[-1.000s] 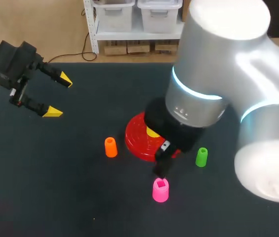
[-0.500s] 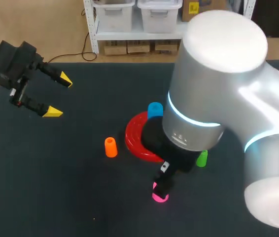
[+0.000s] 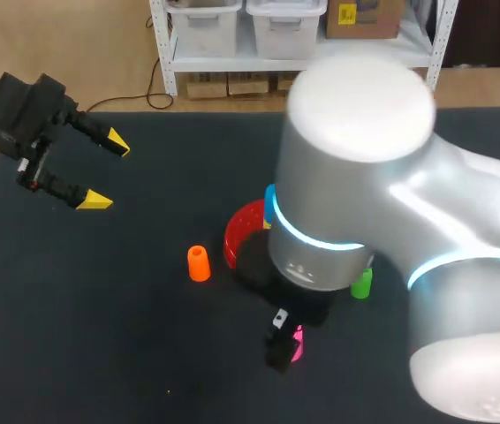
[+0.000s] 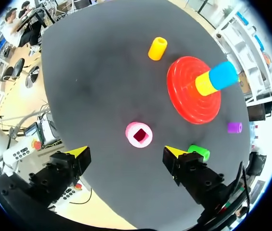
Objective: Pick up and stack the cylinders on the red base in this order: pink,purple,orange,green
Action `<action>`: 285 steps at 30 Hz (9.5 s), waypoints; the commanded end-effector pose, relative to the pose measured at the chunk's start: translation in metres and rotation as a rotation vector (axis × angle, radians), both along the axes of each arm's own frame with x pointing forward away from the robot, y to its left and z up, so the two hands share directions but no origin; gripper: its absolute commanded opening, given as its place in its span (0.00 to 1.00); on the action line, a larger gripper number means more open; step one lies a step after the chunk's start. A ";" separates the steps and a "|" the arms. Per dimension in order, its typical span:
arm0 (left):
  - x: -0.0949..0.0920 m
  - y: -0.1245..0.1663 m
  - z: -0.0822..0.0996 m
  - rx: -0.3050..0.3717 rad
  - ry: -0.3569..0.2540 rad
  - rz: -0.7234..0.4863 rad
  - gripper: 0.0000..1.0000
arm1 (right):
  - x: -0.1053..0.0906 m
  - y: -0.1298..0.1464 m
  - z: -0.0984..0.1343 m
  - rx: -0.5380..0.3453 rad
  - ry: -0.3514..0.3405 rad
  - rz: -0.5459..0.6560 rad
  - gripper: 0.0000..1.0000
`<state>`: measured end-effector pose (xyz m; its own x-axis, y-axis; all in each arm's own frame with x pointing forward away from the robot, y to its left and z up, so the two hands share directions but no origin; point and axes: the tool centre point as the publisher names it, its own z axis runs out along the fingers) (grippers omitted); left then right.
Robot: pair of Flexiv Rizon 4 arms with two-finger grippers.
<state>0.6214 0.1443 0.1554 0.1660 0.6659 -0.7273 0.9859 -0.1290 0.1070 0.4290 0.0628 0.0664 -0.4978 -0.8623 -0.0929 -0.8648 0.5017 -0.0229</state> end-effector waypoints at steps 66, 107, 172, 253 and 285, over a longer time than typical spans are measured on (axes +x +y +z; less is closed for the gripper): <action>0.001 0.000 -0.001 -0.001 0.000 -0.002 1.00 | 0.031 -0.005 -0.053 -0.092 0.060 -0.054 1.00; 0.001 0.000 -0.001 -0.001 0.000 -0.002 1.00 | 0.051 -0.032 0.027 -0.018 -0.045 -0.096 0.00; 0.001 0.000 -0.001 -0.001 0.000 -0.002 1.00 | 0.203 0.001 0.084 -0.069 -0.140 0.073 0.00; 0.001 0.000 -0.001 -0.001 0.000 -0.002 1.00 | 0.211 0.001 0.051 -0.105 -0.032 0.073 0.00; 0.001 0.000 -0.001 -0.001 0.000 -0.002 1.00 | 0.211 0.003 0.051 -0.074 -0.068 0.011 1.00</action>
